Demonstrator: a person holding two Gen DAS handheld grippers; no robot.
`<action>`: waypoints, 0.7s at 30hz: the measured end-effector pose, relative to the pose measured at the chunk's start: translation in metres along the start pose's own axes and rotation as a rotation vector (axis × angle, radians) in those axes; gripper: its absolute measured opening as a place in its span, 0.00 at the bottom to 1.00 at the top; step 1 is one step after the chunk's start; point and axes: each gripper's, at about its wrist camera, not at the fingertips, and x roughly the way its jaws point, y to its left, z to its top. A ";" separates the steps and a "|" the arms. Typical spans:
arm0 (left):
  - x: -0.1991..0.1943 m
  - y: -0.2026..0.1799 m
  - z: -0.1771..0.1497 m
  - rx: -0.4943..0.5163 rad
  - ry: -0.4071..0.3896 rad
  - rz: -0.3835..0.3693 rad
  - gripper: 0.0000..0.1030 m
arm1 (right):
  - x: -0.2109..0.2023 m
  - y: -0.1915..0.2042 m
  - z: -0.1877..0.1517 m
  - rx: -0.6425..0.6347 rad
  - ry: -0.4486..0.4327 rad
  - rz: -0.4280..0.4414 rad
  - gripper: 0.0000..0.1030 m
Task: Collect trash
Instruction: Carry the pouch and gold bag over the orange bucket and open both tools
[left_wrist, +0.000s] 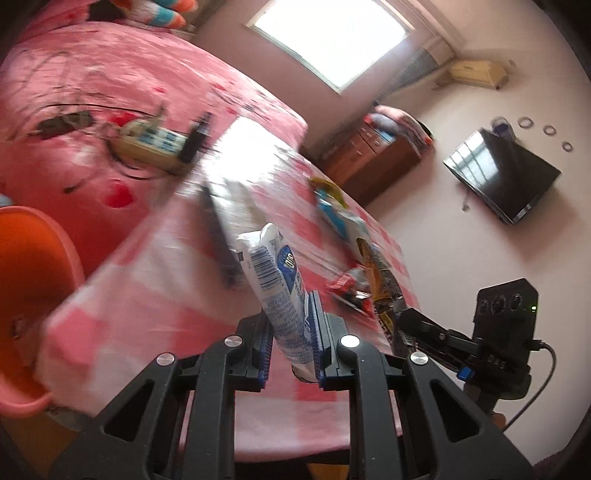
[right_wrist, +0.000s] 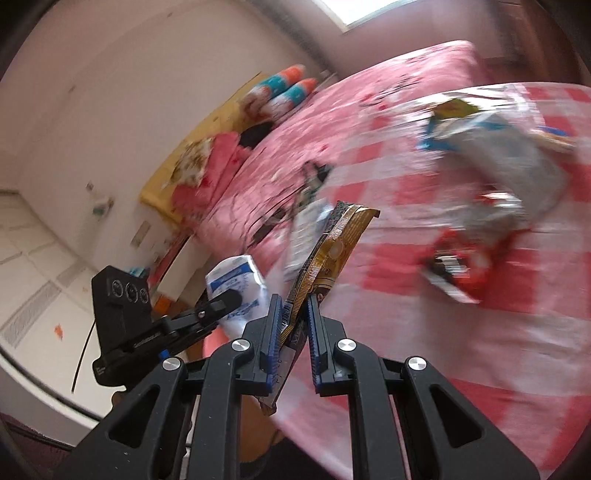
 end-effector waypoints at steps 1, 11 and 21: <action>-0.007 0.007 0.000 -0.012 -0.011 0.018 0.19 | 0.011 0.010 0.001 -0.020 0.022 0.015 0.14; -0.073 0.105 -0.002 -0.164 -0.126 0.228 0.19 | 0.115 0.104 0.005 -0.219 0.189 0.133 0.14; -0.096 0.180 -0.015 -0.292 -0.164 0.407 0.25 | 0.208 0.161 -0.014 -0.376 0.275 0.109 0.24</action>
